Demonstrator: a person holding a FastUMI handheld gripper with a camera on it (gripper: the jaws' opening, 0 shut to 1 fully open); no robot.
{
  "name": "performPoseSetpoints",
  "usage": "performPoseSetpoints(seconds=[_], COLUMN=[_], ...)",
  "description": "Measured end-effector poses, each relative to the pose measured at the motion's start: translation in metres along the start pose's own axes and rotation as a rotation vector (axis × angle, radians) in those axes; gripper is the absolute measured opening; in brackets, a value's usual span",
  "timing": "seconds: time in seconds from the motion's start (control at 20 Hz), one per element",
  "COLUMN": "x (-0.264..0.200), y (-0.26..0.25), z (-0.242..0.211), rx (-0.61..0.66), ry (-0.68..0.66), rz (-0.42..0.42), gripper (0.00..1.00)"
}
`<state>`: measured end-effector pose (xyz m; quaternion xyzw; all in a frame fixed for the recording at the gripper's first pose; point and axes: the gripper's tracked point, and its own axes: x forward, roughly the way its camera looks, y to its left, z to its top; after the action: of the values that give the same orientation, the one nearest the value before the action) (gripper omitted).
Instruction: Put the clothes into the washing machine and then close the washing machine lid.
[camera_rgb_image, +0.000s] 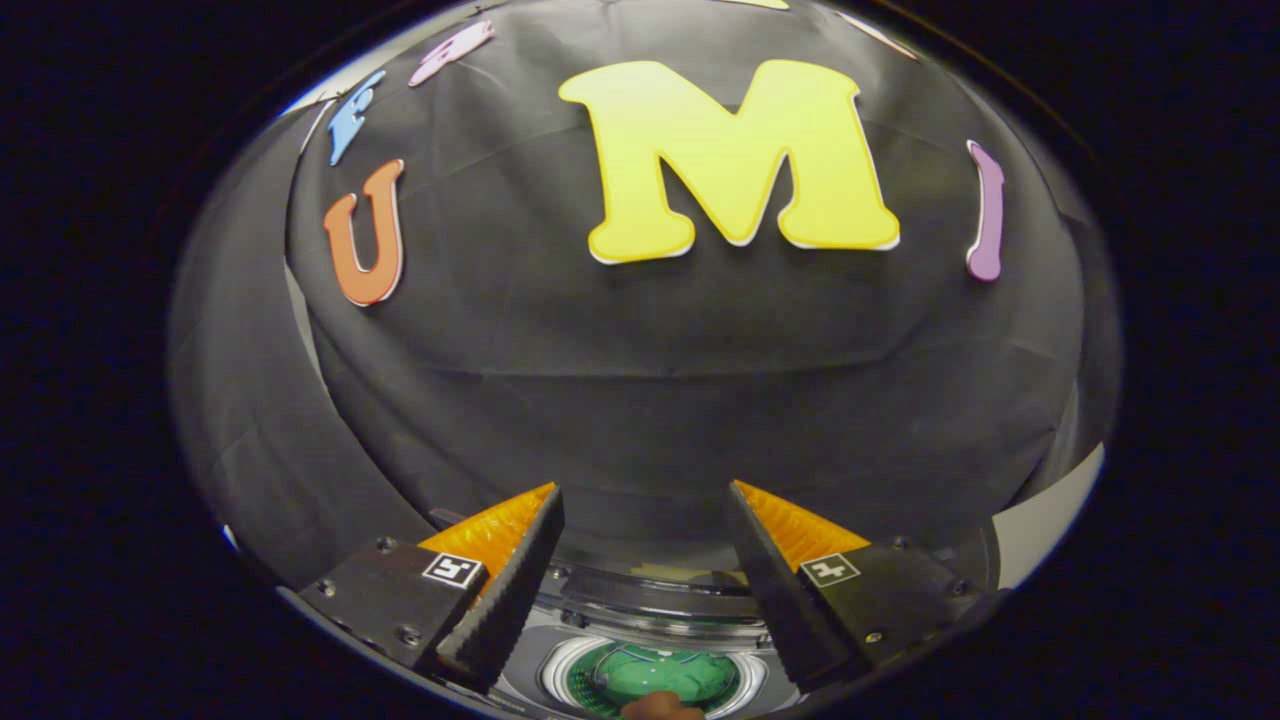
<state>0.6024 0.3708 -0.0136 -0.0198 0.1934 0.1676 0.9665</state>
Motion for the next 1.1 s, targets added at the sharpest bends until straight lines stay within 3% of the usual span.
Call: performPoseSetpoints(seconds=[0.8,1.1], x=[0.059,0.074], y=[-0.031,-0.032], z=[-0.02,-0.024], rx=[-0.017,-0.025], ry=[0.074,0.111], rz=[-0.085,-0.075], gripper=[1.0,1.0])
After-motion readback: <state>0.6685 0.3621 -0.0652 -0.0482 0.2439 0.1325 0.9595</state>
